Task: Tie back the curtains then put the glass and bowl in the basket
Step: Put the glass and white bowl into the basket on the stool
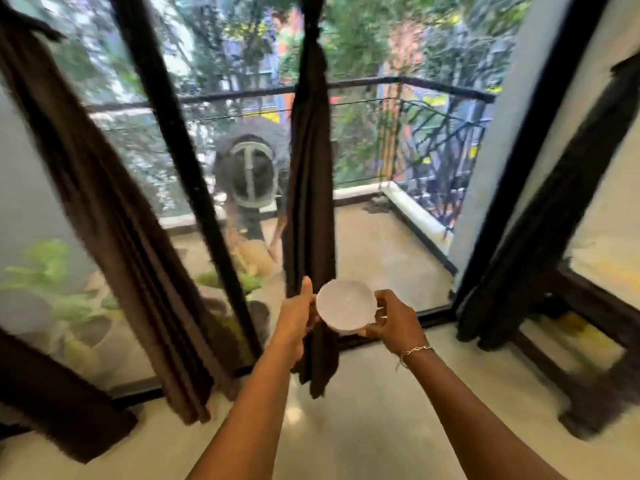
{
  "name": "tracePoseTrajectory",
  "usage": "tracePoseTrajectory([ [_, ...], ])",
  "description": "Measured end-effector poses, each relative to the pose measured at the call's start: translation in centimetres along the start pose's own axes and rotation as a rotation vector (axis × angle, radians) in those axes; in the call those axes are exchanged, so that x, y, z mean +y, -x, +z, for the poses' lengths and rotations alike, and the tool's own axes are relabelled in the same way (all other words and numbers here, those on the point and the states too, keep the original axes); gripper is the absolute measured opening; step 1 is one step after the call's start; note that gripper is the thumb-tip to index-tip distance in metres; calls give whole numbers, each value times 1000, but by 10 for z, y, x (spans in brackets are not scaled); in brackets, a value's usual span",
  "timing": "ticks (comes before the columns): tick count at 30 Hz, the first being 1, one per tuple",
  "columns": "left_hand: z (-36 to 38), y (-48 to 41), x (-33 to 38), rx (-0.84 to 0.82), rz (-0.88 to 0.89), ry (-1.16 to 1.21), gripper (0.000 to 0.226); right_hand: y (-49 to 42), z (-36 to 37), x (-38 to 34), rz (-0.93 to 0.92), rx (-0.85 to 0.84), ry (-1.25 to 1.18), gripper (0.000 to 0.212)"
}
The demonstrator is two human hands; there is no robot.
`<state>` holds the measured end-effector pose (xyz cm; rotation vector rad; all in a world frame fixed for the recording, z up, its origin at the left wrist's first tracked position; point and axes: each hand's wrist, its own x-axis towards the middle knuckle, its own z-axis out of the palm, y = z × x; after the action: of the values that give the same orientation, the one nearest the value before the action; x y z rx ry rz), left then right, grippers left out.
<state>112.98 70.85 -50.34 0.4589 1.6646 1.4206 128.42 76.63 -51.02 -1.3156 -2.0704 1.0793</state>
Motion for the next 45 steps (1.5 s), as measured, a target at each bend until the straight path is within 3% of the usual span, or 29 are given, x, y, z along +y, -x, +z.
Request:
tracePoseTrajectory([
  [11,280,53,-12,-376,29,-126,54,54,-225,149,174,338,61,54],
  [23,495,47,-31,-646,34,-237,55,52,-372,263,393,571,63,62],
  [31,631,-20,-22,-701,-5,-259,58,-25,-457,333,433,609,80,61],
  [45,796,-124,-25,-711,-36,-334,54,-137,-549,430,527,629,-94,62],
])
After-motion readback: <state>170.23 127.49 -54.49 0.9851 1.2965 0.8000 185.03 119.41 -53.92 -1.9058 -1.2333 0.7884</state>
